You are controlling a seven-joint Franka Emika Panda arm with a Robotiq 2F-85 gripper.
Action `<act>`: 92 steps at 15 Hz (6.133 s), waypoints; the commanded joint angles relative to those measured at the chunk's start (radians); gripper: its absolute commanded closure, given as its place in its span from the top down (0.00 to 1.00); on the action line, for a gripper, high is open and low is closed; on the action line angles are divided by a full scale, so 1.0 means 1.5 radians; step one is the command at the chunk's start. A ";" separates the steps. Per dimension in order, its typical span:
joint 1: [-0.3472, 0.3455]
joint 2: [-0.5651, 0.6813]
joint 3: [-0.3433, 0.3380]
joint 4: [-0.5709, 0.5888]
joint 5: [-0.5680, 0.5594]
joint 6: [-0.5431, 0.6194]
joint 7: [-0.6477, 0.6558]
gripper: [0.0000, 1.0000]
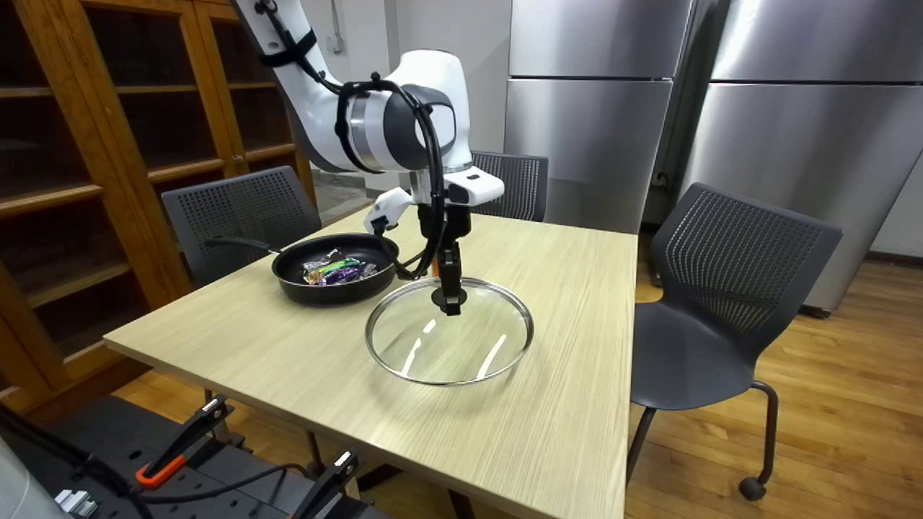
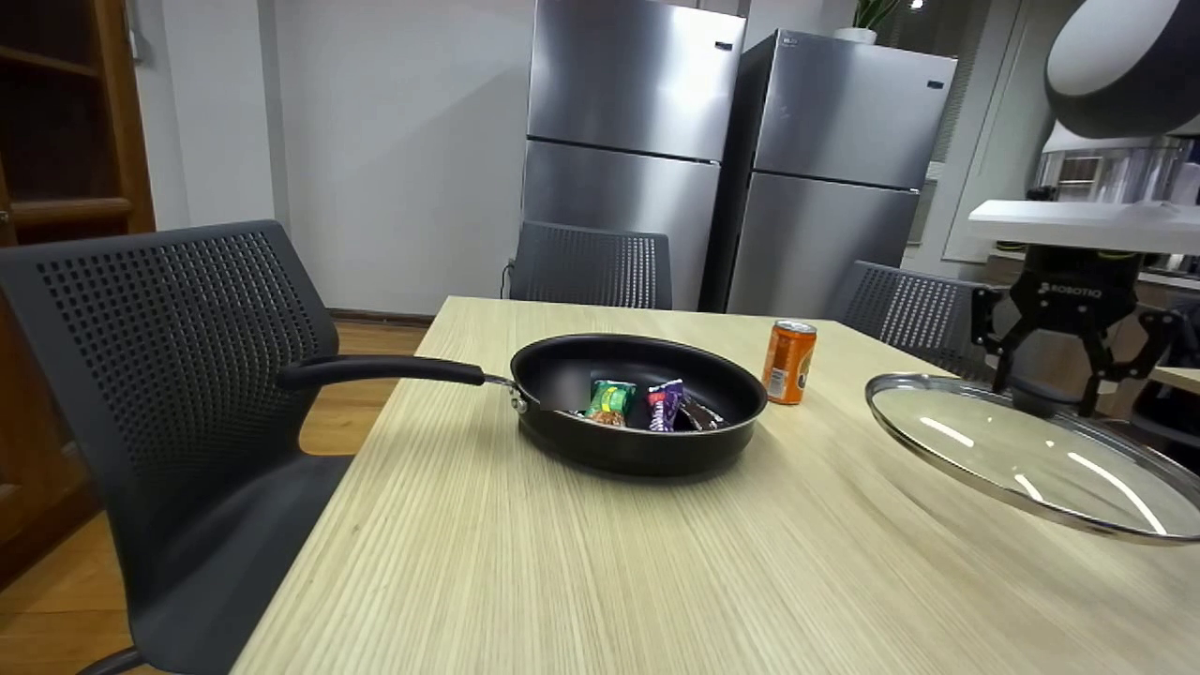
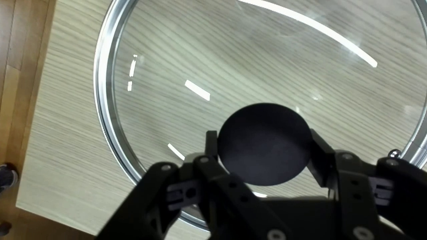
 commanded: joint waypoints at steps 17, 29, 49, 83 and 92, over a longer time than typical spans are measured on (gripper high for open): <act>0.053 -0.161 0.113 -0.079 -0.140 -0.022 0.118 0.39; 0.094 -0.137 0.185 -0.028 -0.164 -0.037 0.191 0.39; 0.182 0.065 0.196 0.295 -0.152 -0.185 0.248 0.39; 0.230 0.298 0.175 0.577 -0.125 -0.324 0.230 0.39; 0.227 0.293 0.168 0.575 -0.126 -0.328 0.237 1.00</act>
